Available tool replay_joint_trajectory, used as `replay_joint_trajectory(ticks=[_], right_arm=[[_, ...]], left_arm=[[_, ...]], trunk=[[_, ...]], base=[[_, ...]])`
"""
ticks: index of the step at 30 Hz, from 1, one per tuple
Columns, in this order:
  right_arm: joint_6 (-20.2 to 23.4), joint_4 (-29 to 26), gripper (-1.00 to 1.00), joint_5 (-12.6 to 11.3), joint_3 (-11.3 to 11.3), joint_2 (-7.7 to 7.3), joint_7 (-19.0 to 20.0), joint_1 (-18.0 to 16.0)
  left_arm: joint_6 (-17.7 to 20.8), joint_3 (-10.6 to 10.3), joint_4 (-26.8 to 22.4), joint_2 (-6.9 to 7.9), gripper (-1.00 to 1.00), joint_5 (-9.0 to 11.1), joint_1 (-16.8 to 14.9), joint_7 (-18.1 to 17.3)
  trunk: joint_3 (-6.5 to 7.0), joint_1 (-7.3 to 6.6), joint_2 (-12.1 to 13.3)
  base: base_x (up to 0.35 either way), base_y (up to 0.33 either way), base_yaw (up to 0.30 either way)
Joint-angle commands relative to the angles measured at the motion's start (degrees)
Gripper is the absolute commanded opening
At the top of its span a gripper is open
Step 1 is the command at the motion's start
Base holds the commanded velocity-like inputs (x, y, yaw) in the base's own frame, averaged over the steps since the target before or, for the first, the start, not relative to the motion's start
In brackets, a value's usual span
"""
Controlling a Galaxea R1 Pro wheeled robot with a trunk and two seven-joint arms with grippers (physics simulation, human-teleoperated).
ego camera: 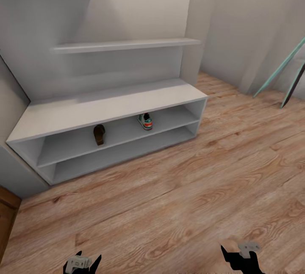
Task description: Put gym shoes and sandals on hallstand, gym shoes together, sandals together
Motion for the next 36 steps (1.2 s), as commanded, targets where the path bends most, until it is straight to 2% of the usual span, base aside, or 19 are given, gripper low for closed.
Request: replay_joint_trajectory(ticks=[1, 8, 11, 15, 18, 36], right_arm=[[-0.2, 0.1, 1.0, 0.6, -0.5, 0.08, 0.1, 0.0], [-0.2, 1.0, 1.0, 0.3, -0.6, 0.24, -0.1, 0.1], [-0.2, 1.7, 1.0, -1.3, -0.6, 0.33, -0.1, 0.1], [-0.2, 2.1, 1.0, -5.6, -0.5, 0.3, 0.0, 0.2], [-0.2, 2.1, 1.0, -6.8, -0.5, 0.4, 0.1, 0.2], [-0.2, 2.2, 1.0, -7.2, -0.3, 0.65, 0.2, 0.2]], left_arm=[[-0.9, 0.1, 0.9, -0.87, 1.0, 0.2, 0.0, 2.6], [-1.3, 0.2, 1.3, -1.11, 1.0, 0.3, 0.0, 3.7], [-1.3, 0.2, 2.3, -1.16, 1.0, 0.4, 0.0, 3.8], [-1.3, 0.2, 2.8, -1.17, 1.0, 0.4, 0.0, 3.8], [-1.3, 0.2, 2.8, -1.18, 1.0, 0.4, 0.0, 3.8], [-1.3, 0.2, 2.8, -1.14, 1.0, 0.5, 0.0, 3.8]], trunk=[[-0.04, -0.01, 0.0], [-0.04, -0.01, 0.0], [-0.04, -0.01, 0.0], [-0.04, -0.01, 0.0], [-0.04, -0.01, 0.0], [-0.04, -0.01, 0.0]], base=[[0.0, 0.0, -0.3], [0.0, 0.0, -0.3], [0.0, 0.0, -0.3], [0.0, 0.0, -0.3], [0.0, 0.0, -0.3], [0.0, 0.0, -0.3]])
